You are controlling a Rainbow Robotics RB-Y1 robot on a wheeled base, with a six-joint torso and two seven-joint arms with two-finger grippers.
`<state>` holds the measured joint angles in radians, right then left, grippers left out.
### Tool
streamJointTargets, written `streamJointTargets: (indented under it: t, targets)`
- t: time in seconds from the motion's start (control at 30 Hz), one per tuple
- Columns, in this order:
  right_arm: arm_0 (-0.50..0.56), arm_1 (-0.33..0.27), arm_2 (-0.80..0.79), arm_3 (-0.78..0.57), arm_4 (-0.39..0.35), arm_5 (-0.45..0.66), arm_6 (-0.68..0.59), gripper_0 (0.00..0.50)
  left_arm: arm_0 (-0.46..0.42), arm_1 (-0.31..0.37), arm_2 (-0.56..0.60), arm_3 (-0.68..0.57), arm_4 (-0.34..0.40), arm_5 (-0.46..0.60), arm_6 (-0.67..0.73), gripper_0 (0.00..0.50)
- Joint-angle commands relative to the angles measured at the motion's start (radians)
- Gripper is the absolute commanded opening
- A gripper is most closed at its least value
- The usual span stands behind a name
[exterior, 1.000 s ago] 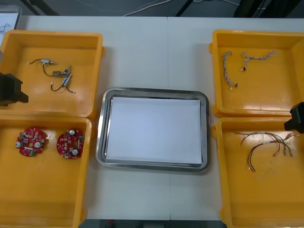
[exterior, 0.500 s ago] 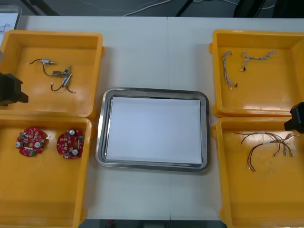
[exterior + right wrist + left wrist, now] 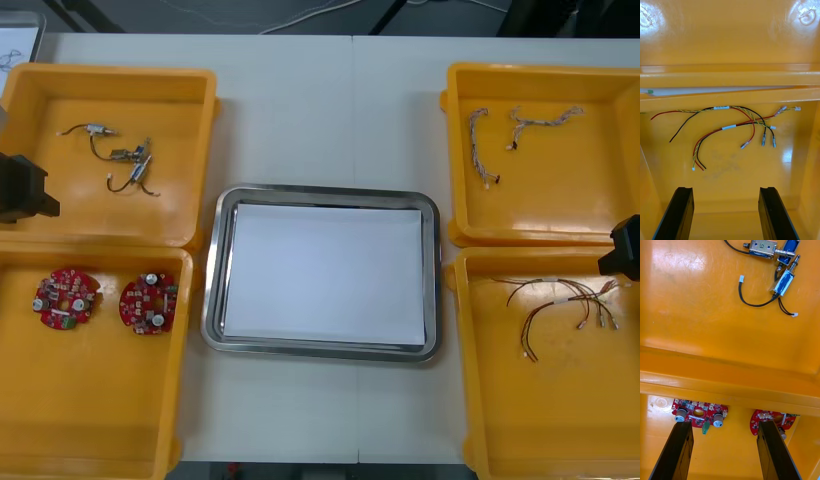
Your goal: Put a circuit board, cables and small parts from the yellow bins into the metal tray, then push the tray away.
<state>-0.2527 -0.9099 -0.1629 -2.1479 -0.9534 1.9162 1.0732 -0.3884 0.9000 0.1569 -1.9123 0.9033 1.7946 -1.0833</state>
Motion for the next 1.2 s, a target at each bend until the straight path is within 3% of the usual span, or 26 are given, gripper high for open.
streamJointTargets:
  t: [0.03, 0.63, 0.87, 0.9, 1.2]
  targets:
    - [0.01, 0.002, 0.006, -0.009, 0.008, 0.004, 0.016, 0.5, 0.019, 0.042, 0.029, -0.025, -0.004, -0.008, -0.11, 0.5]
    - [0.01, 0.002, 0.006, -0.009, 0.008, 0.004, 0.016, 0.5, 0.019, 0.042, 0.029, -0.025, -0.004, -0.008, -0.11, 0.5]
    - [0.055, 0.008, 0.022, 0.008, 0.025, 0.004, -0.009, 0.5, 0.019, 0.042, 0.029, -0.025, -0.004, -0.008, -0.11, 0.5]
    - [0.059, 0.008, 0.022, 0.008, 0.033, 0.004, -0.024, 0.5, 0.036, 0.011, 0.021, -0.019, -0.003, 0.125, -0.231, 0.5]
    - [0.104, 0.052, 0.023, 0.006, 0.041, -0.052, -0.208, 0.5, -0.023, 0.017, 0.05, -0.043, 0.014, 0.125, -0.228, 0.5]
